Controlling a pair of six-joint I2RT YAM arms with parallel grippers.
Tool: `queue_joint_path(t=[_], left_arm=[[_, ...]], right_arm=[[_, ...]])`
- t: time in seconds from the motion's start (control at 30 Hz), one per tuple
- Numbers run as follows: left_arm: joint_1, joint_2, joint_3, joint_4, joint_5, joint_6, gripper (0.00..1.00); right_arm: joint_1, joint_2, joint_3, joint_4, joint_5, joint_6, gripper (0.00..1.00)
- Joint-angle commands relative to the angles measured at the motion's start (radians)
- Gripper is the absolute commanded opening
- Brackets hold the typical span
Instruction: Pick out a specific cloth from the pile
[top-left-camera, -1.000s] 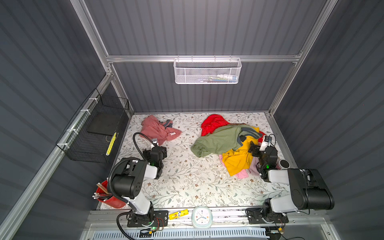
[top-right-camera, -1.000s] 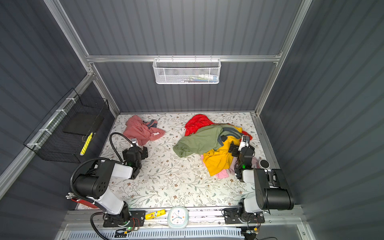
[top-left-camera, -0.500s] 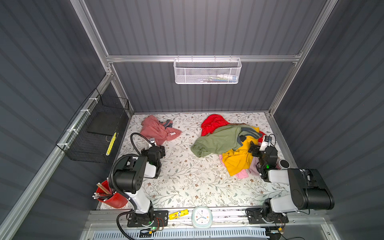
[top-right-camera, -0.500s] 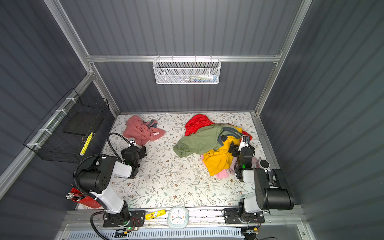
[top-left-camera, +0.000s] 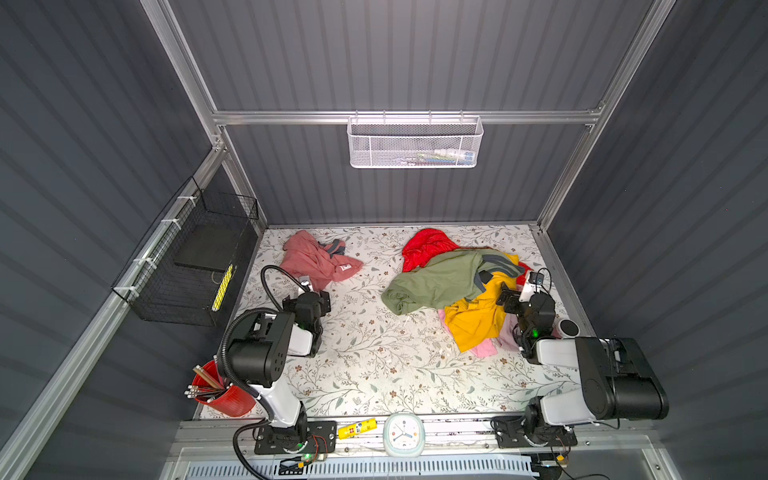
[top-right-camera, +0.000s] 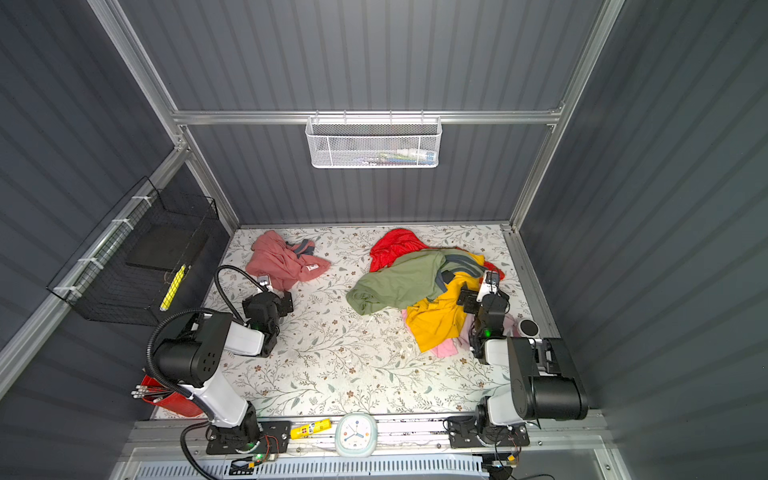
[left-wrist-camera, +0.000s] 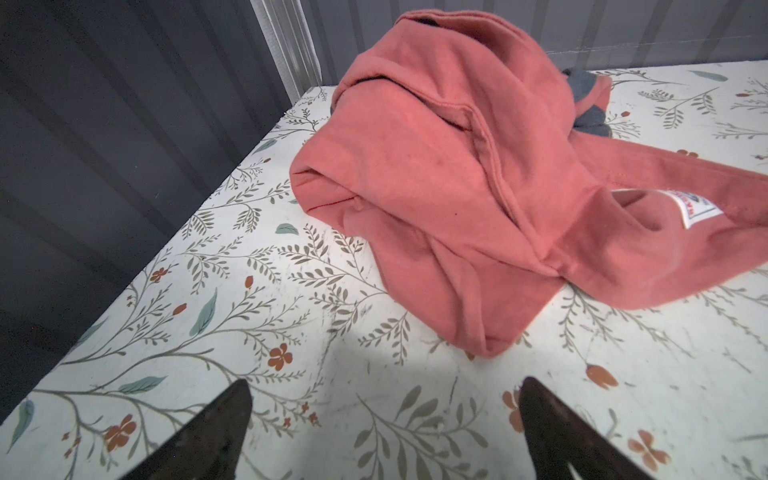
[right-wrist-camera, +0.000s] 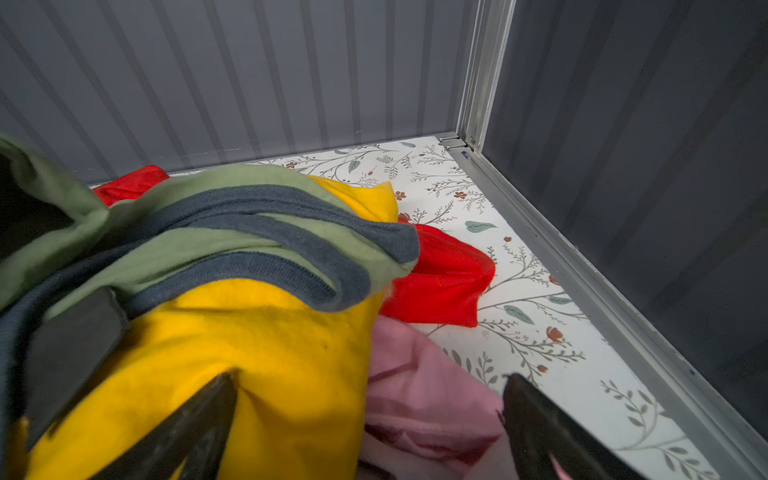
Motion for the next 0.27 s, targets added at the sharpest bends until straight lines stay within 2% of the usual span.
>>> queue_joint_path(t=[0.0,0.23], left_arm=[[0.000,-0.002,0.015,0.016,0.006,-0.005,1.00],[0.000,-0.003,0.017,0.013,0.007,-0.005,1.00]], right_arm=[[-0.005,0.003,0.019,0.013,-0.002,0.005,0.99],[-0.005,0.003,0.020,0.013,-0.002,0.005,0.99]])
